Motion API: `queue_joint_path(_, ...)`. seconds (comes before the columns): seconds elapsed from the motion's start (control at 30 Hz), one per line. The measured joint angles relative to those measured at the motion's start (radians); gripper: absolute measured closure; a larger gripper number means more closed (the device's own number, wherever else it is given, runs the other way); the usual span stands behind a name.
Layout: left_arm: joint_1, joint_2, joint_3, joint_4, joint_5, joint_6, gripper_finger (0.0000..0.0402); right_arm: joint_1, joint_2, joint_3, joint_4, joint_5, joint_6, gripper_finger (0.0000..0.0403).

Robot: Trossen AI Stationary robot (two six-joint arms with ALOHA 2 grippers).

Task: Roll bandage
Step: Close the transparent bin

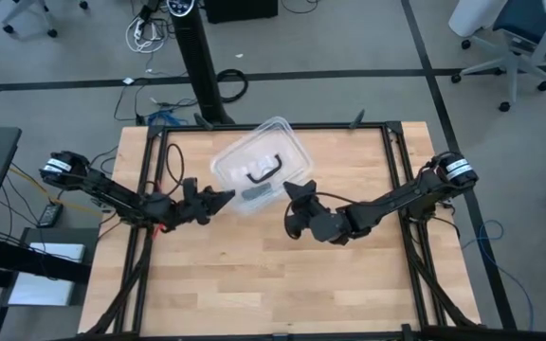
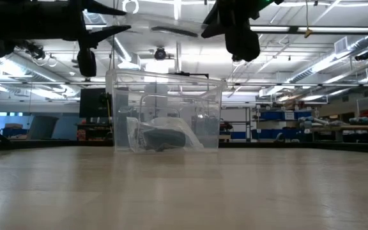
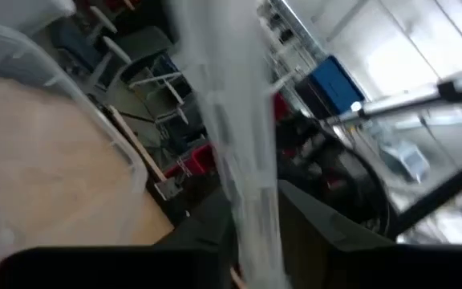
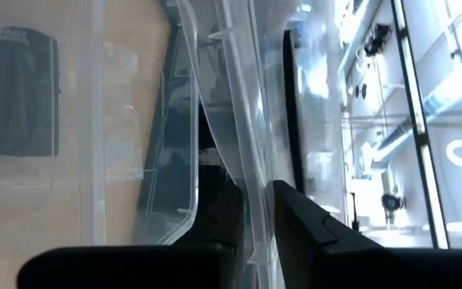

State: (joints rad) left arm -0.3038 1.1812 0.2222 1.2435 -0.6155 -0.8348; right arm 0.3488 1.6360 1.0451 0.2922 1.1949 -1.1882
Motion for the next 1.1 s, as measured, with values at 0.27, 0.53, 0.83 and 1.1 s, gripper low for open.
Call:
queue_joint_path(0.27, -0.036, 0.001, -0.002, -0.014, 0.061, 0.197, 0.0237, 0.018, -0.021, 0.0, -0.013, 0.066, 0.093, 0.0359)
queue_joint_path(0.53, -0.11, 0.002, -0.003, -0.001, -0.022, 0.499, 0.0186, 0.016, -0.111, 0.001, -0.202, -0.032, 0.334, 0.0359)
queue_joint_path(0.83, -0.247, -0.011, -0.003, 0.183, -0.322, 0.945, 0.0183, -0.098, -0.1, 0.0, -0.312, -0.289, 0.526, 0.0361)
queue_joint_path(1.1, -0.331, -0.039, -0.002, 0.178, -0.562, 1.075, 0.0183, -0.182, -0.101, 0.0, -0.356, -0.387, 0.583, 0.0362)
